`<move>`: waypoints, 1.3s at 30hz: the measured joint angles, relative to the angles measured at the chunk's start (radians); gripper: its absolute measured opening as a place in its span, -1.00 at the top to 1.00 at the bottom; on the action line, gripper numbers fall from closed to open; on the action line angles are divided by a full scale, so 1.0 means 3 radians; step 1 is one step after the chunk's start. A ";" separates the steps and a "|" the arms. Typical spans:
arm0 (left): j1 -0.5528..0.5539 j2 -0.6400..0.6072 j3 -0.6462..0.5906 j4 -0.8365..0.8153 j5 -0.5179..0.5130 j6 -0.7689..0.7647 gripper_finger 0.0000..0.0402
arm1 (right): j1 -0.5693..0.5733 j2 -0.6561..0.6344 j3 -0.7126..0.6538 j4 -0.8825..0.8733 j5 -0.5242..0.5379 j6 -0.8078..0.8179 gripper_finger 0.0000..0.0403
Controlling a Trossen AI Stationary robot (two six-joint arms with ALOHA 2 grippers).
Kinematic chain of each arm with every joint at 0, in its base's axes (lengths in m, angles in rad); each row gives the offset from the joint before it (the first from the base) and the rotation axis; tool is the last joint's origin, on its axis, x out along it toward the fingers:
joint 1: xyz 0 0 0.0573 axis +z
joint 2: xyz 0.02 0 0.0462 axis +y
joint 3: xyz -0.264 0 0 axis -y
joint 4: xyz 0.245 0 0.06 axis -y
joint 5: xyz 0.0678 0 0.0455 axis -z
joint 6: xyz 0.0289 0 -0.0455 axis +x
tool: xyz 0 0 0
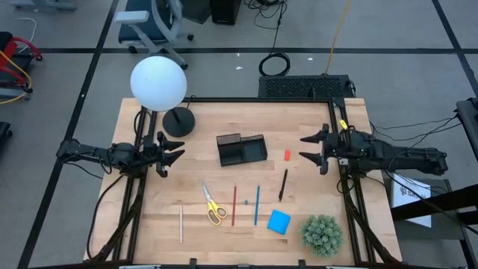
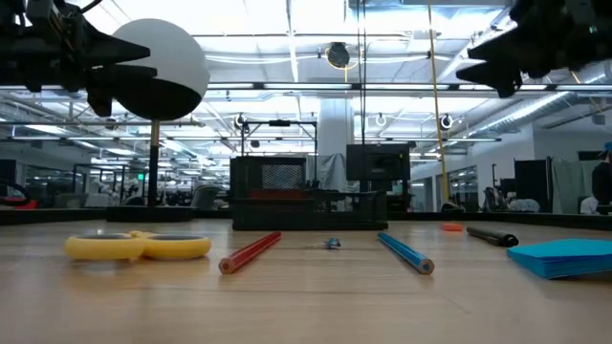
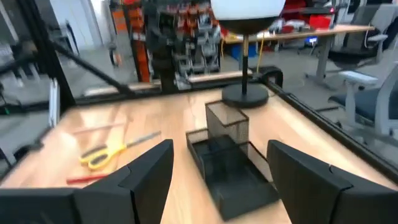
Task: Pick and place office supplies into organizer
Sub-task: Put the black pen into the desk organizer
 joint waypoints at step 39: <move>0.0000 0.0000 0.0000 0.0032 0.0008 0.0069 0.15 | 0.0002 0.3087 0.2509 -0.2548 -0.0447 -0.1961 -0.26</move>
